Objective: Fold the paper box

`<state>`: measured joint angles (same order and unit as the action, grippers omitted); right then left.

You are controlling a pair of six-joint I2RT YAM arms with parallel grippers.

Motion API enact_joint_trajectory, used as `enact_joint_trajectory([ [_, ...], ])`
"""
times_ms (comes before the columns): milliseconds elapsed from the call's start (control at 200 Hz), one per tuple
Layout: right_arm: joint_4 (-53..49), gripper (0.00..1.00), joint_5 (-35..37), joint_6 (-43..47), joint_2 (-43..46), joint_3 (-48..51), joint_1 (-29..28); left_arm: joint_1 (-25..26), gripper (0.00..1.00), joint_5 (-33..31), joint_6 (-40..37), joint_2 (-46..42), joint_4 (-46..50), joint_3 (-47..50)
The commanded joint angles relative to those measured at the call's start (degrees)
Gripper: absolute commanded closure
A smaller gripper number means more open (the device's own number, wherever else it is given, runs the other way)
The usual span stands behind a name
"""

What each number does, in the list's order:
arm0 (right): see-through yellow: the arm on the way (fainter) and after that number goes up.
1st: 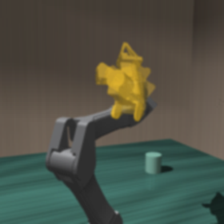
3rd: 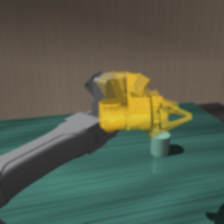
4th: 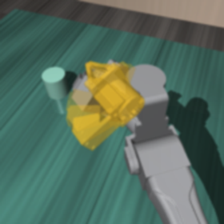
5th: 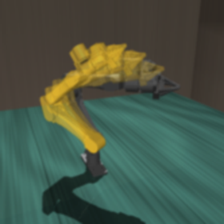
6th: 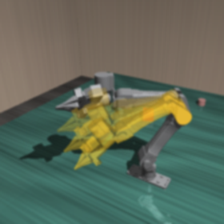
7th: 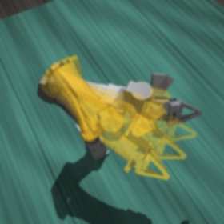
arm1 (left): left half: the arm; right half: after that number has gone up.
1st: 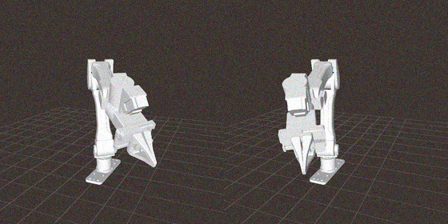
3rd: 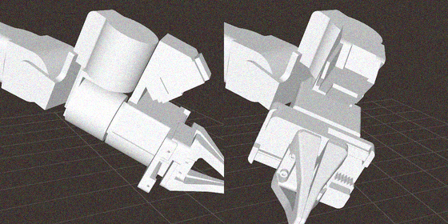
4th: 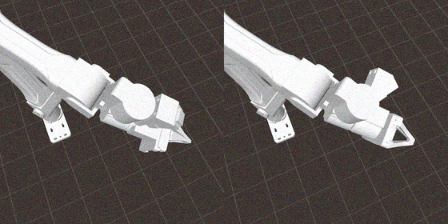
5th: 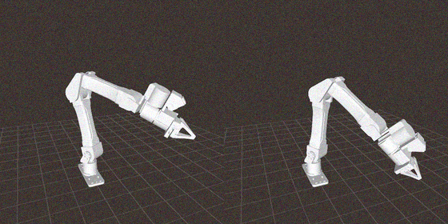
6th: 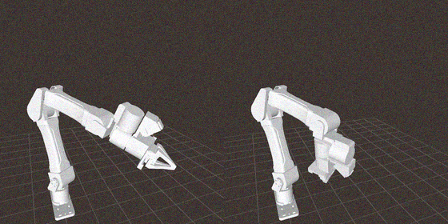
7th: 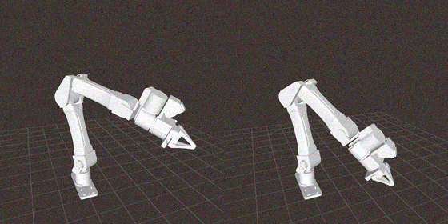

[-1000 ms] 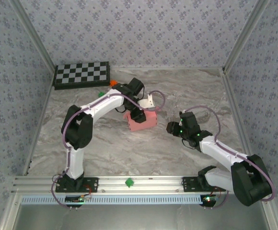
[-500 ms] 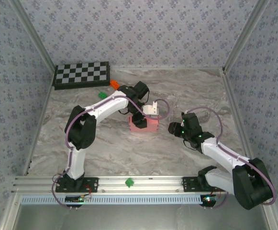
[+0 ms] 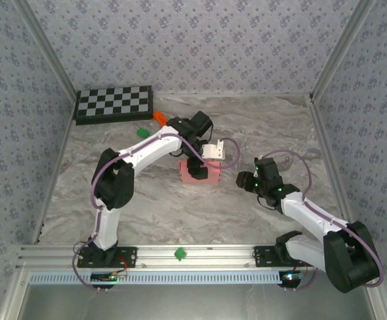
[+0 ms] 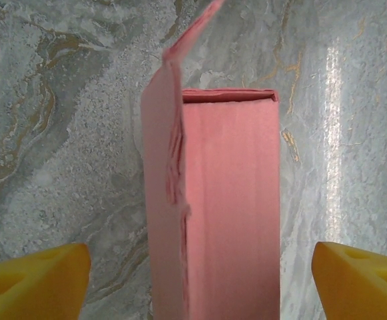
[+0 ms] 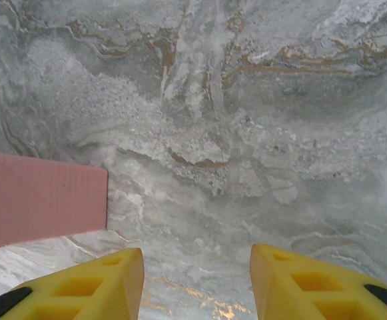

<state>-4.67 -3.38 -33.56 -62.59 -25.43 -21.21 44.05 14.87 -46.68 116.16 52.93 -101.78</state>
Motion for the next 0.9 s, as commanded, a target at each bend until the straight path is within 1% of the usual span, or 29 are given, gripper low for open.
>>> enact_joint_trajectory([
  [0, -4.2, 0.52, 0.2, 2.9, 1.1, -2.3, 0.7, 0.2, 0.12, -2.1, 2.0, -5.3, 0.1, -0.9],
  [105, -6.9, 0.51, 0.2, 5.4, 1.2, -4.6, 1.1, 0.3, 0.09, -5.5, 4.9, -9.6, -3.5, 2.0],
  [250, -11.5, 0.51, 0.4, 8.9, 0.9, -8.4, 1.5, 0.1, 0.09, -11.3, 10.6, -16.3, -10.6, 7.8],
  [300, -12.8, 0.50, -0.1, 10.3, 0.7, -10.1, 1.7, -0.2, 0.09, -13.8, 13.7, -18.7, -13.6, 9.7],
  [385, -15.2, 0.50, -0.9, 12.5, 0.0, -13.5, 1.7, -1.7, 0.10, -14.6, 19.3, -22.2, -17.4, 12.4],
  [440, -16.7, 0.51, -2.1, 13.9, -0.5, -15.4, 1.8, -3.3, 0.10, -14.0, 23.8, -24.5, -19.1, 14.4],
  [500, -17.7, 0.50, -3.8, 15.1, -1.2, -17.4, 1.8, -5.3, 0.13, -12.4, 28.9, -26.9, -20.5, 16.5],
  [570, -19.0, 0.50, -5.7, 16.4, -2.0, -19.6, 1.8, -7.6, 0.13, -10.9, 34.4, -29.8, -22.4, 19.7],
  [655, -20.2, 0.51, -8.1, 17.7, -3.2, -22.1, 1.8, -9.5, 0.14, -11.7, 40.9, -33.2, -23.9, 23.6],
  [765, -21.3, 0.50, -10.1, 19.0, -4.9, -24.9, 1.5, -12.5, 0.12, -11.7, 50.2, -36.5, -22.3, 26.5],
  [830, -21.6, 0.50, -11.4, 19.6, -6.1, -26.4, 1.5, -14.7, 0.12, -9.0, 53.6, -38.3, -22.6, 29.4],
  [895, -21.7, 0.50, -13.2, 20.4, -7.4, -27.8, 1.4, -16.7, 0.12, -4.9, 55.9, -40.1, -23.9, 32.6],
])
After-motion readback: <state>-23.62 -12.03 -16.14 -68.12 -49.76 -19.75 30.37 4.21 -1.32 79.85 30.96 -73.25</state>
